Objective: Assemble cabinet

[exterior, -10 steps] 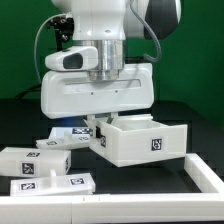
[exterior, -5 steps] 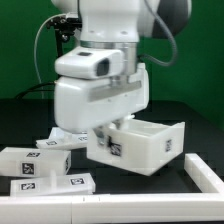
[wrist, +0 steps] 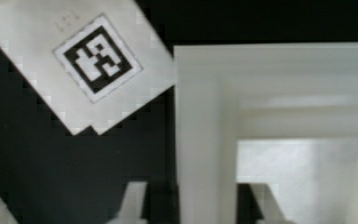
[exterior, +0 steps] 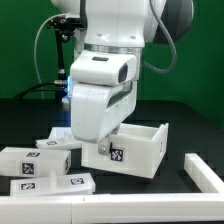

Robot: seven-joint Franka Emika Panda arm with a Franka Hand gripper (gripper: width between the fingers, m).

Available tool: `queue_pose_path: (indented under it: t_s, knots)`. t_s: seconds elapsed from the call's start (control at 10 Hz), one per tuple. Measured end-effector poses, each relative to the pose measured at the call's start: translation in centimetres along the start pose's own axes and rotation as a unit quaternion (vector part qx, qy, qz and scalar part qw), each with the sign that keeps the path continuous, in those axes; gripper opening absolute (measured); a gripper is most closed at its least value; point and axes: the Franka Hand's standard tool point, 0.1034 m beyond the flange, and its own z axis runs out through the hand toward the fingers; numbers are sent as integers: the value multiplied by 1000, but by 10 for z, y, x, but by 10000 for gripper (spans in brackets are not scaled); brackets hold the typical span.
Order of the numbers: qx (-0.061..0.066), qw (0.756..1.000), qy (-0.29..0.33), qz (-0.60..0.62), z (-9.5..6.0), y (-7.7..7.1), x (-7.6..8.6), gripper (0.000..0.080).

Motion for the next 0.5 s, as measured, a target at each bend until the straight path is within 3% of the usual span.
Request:
queue_pose_path:
  t_s: [0.1,0.2,0.3,0.4,0.5]
  knots:
    - [-5,1000,5,-25,-4,4,12,91]
    - [-1,998,12,-63,-5,13,35,91]
    - [15,995,14,-95,-4,27,57,91]
    - [1,992,7,-124,-4,40,72,91]
    - [3,993,5,-119,-2,38,67,91]
